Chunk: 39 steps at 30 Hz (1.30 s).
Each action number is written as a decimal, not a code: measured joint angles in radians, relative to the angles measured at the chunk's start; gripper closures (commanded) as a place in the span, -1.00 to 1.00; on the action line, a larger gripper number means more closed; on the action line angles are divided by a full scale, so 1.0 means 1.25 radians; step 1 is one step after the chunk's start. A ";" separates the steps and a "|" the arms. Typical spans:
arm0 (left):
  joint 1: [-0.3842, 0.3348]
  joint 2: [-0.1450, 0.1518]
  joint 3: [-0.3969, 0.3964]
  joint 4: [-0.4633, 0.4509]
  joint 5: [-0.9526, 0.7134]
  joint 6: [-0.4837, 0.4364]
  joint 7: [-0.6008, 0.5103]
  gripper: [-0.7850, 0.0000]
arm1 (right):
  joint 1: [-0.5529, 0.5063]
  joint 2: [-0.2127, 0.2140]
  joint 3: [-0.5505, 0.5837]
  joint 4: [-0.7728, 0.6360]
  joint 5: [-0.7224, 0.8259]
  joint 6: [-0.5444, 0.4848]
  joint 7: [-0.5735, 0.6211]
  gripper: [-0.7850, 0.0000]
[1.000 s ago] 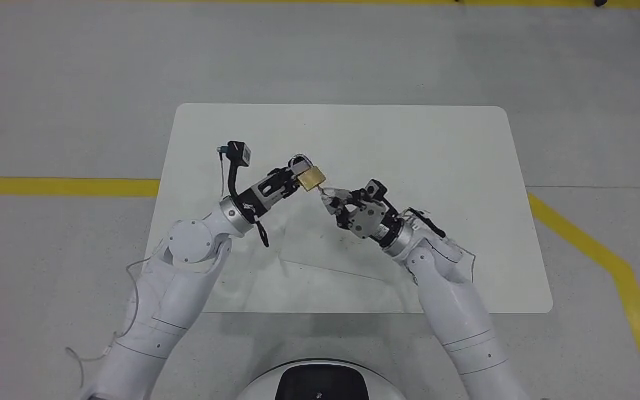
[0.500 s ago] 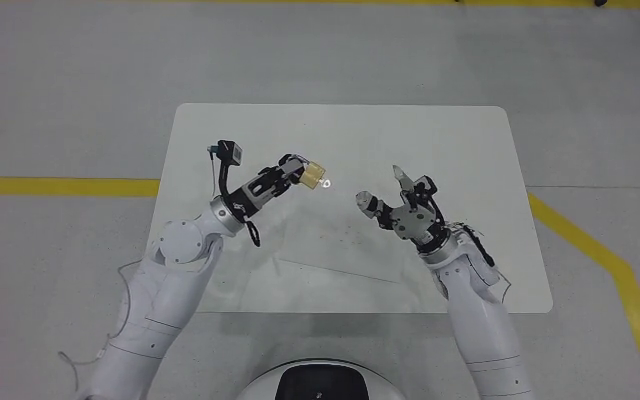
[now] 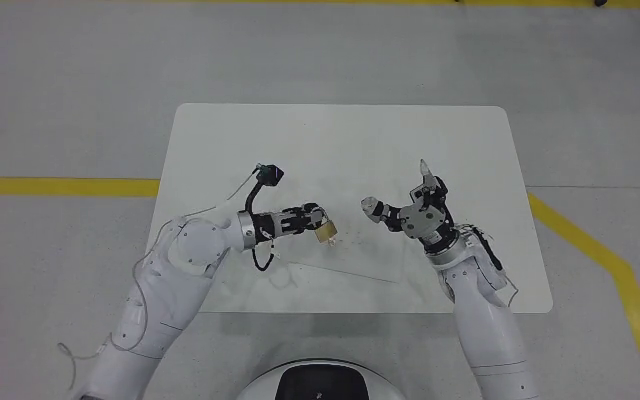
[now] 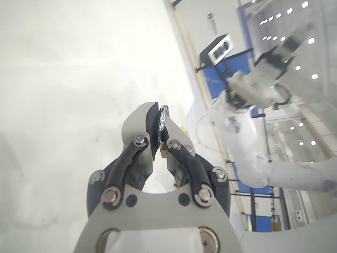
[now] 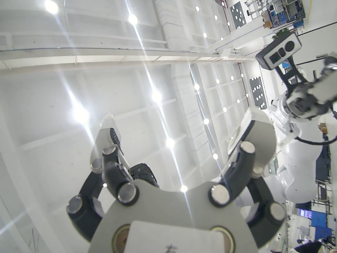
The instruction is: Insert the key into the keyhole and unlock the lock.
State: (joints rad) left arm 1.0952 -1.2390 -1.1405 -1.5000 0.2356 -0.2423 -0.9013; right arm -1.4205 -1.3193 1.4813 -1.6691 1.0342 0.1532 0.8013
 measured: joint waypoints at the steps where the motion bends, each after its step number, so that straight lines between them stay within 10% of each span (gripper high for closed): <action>1: 0.002 0.002 -0.001 -0.004 0.019 0.009 -0.009 1.00 | -0.001 0.000 0.002 -0.002 -0.001 -0.014 -0.005 -1.00; 3: 0.009 0.007 -0.001 -0.017 0.062 0.030 -0.016 0.65 | -0.007 0.000 0.003 -0.008 -0.014 -0.047 -0.005 -1.00; 5: 0.013 0.008 0.007 -0.025 0.094 0.044 -0.020 -1.00 | -0.011 0.001 0.001 -0.012 -0.037 -0.076 -0.005 -1.00; 17: 0.004 0.014 -0.014 -0.017 0.067 0.087 -0.001 -1.00 | -0.013 0.003 -0.014 -0.017 -0.084 -0.106 -0.023 -1.00; 26: 0.111 0.026 -0.203 -0.106 -0.355 -0.035 0.072 -1.00 | -0.010 0.003 -0.011 -0.019 -0.093 -0.115 -0.032 -1.00; 39: 0.165 0.041 -0.335 -0.237 0.045 0.001 0.431 -1.00 | -0.036 0.000 0.029 -0.082 -0.805 -0.587 -0.426 -1.00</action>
State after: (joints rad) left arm 1.3021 -1.1876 -1.5588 -1.7967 0.2923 -0.2408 -0.3632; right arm -1.4654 -1.3192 1.5181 -1.7718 0.0284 -0.5809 0.2694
